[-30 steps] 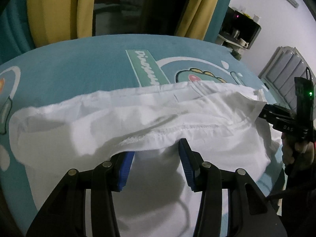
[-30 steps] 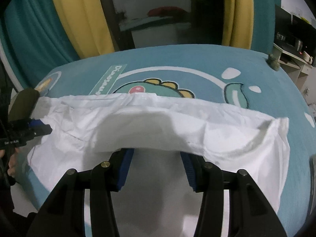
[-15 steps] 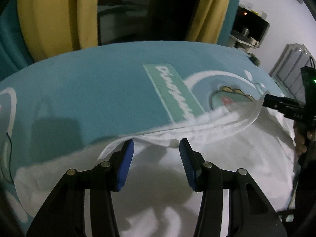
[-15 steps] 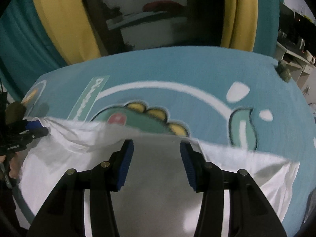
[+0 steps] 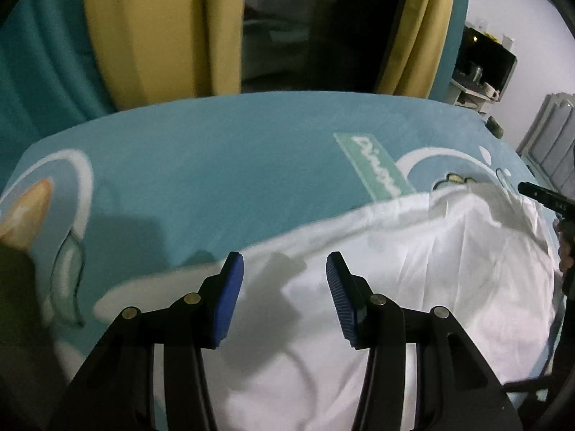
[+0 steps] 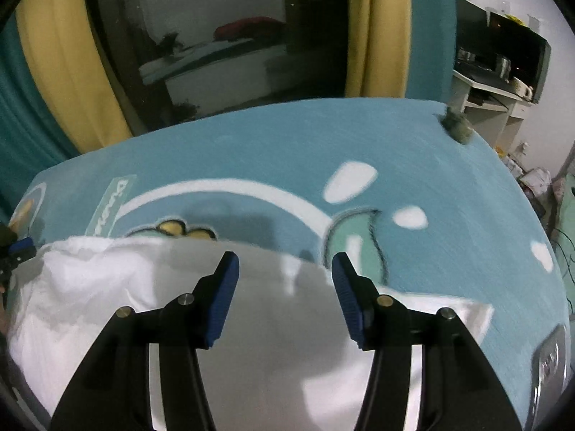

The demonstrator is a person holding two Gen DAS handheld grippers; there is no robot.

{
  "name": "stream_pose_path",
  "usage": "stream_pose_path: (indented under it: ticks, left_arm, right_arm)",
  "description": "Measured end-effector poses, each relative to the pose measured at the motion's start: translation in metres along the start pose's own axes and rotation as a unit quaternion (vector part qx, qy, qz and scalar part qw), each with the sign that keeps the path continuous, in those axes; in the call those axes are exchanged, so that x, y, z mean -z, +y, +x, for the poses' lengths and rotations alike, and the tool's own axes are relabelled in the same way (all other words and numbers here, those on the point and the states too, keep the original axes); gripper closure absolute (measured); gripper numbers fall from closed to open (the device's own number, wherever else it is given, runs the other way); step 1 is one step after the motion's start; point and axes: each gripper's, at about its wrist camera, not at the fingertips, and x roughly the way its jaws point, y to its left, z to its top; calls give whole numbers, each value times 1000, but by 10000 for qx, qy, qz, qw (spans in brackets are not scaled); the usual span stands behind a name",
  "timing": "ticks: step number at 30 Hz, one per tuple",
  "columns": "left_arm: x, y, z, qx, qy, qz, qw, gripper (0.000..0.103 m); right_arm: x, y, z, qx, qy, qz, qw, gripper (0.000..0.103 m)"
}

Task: Fold large clothes

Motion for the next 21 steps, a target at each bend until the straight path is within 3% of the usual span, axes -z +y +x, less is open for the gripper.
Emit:
stream_pose_path:
  ticks: [4,8,13,17,21]
  left_arm:
    - [20,16,-7,-66,156,-2,9999,52]
    - [27,40,7,-509,351,-212,9979,52]
    - [20,62,10,-736,209,-411,9962,52]
    - [17,68,0,-1148,-57,-564,9918,52]
    - [19,80,-10,-1133,-219,-839,9898,52]
  right_arm:
    - [16,-18,-3,18,149,106,9998,49]
    - [25,-38,10,153,417,307,9985,48]
    - [24,-49,8,536,343,340,9974,48]
    - [27,-60,-4,799,245,450,9955,48]
    - [32,-69,-20,907,156,473,9946,48]
